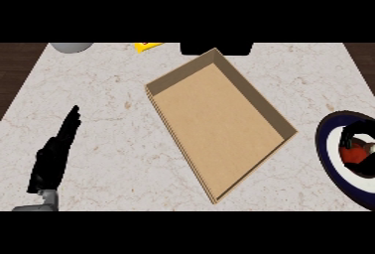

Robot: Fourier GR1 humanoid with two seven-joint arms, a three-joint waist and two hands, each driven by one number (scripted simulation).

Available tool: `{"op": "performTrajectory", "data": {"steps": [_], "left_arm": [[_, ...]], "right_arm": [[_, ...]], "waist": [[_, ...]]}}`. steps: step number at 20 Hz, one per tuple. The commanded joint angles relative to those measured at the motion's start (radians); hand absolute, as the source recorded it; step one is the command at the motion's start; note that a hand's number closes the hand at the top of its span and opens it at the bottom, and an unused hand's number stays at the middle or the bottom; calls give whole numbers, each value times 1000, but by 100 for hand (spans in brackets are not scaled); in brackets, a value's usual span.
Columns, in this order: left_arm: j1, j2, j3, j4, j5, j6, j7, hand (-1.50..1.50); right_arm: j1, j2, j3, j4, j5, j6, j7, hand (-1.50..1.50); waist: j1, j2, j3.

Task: Pick the bell pepper from the plate and place it in the cardboard box

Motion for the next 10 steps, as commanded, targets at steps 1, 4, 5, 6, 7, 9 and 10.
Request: {"op": "performTrajectory", "data": {"steps": [1,4,5,6,7,9,10], "left_arm": [[-17,24,15,-46,1,-11,80,0],[4,11,17,-19,-5,7,50,0],[14,4,11,-31,-12,17,49,0],[32,-3,18,-12,-10,23,27,0],[40,1,11,-10,-14,15,15,0],[55,0,23,-42,3,13,34,0],[33,2,42,6,0,25,9,0]], "right_arm": [[9,4,-24,-61,3,-162,89,150],[10,52,-2,-135,56,-413,238,150],[25,44,2,-155,73,-485,267,150],[46,41,13,-193,86,-508,281,150],[44,93,15,-229,89,-544,345,150],[92,95,41,-310,121,-595,404,150],[70,93,48,-365,127,-578,448,150]], "waist": [[-15,-6,3],[-37,-18,-1],[-47,-23,-2],[-55,-23,-3],[-53,-23,-3],[-55,-25,-2],[-68,-26,-4]]}}
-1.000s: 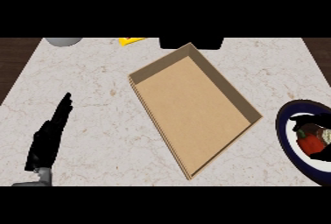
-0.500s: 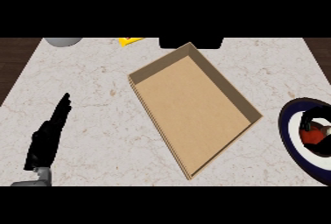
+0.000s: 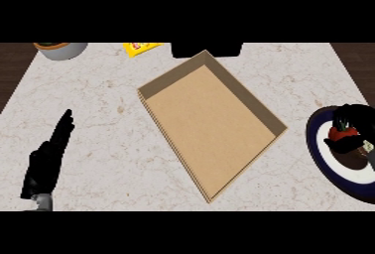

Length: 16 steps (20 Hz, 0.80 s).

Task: Pick the bell pepper from the plate and place it in the cardboard box

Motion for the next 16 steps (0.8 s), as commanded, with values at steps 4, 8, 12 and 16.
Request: {"op": "performTrajectory", "data": {"steps": [4,8,12,16], "left_arm": [[35,-24,-11,-19,-21,27,10,0],[42,-27,-5,-10,-5,13,-14,0],[46,5,20,-33,1,2,-9,0],[13,-3,8,-19,7,-15,10,0]], "right_arm": [[153,-14,1,-380,-23,-53,176,150],[166,6,-66,-598,-164,-9,112,150],[208,70,-65,-845,-263,47,166,150],[186,78,-60,-1107,-317,124,344,150]], "waist": [[-41,-11,-1],[-28,-3,2],[-21,-4,2],[-4,4,2]]}}
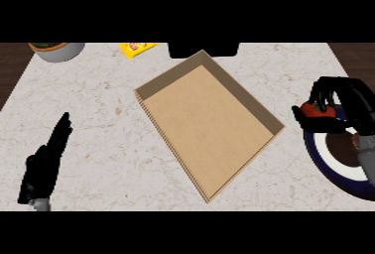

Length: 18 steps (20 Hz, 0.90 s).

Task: Pick the bell pepper from the plate and place it in the cardboard box

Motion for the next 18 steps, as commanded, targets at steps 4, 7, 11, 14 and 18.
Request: {"op": "performTrajectory", "data": {"steps": [4,7,11,14,18], "left_arm": [[-38,-17,-36,-26,-45,9,42,0],[-33,-5,-13,-40,-8,-31,35,0],[-38,-22,-16,-14,-16,-30,11,0],[-71,5,11,18,-7,-57,13,0],[-47,-15,1,30,-17,-47,-26,0]], "right_arm": [[62,32,8,-427,-50,83,266,150],[-2,37,-7,-513,-58,155,414,150],[-174,143,91,-421,56,170,584,150],[-271,194,91,-255,82,184,551,150],[-375,316,168,-96,159,156,585,150]], "waist": [[40,15,2],[50,17,3],[63,20,2],[66,22,3],[74,24,2]]}}
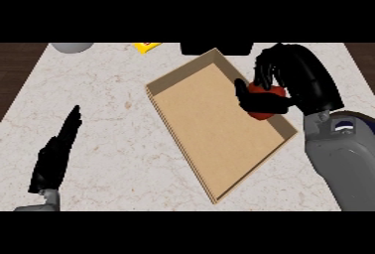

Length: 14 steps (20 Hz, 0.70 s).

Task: Pick the bell pepper from the plate and place it in the cardboard box

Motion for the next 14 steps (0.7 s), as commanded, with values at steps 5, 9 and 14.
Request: {"op": "performTrajectory", "data": {"steps": [5,9,14], "left_arm": [[-12,-12,10,13,-7,0,-16,0],[-21,-15,-9,-46,-26,1,67,0],[-14,-35,-27,-31,-37,-1,38,0]], "right_arm": [[-142,161,14,410,100,-75,-112,150],[-278,198,-25,589,114,-39,-79,150],[-261,300,-70,811,147,-217,-165,-150]], "waist": [[4,3,1],[9,3,1],[12,6,1]]}}
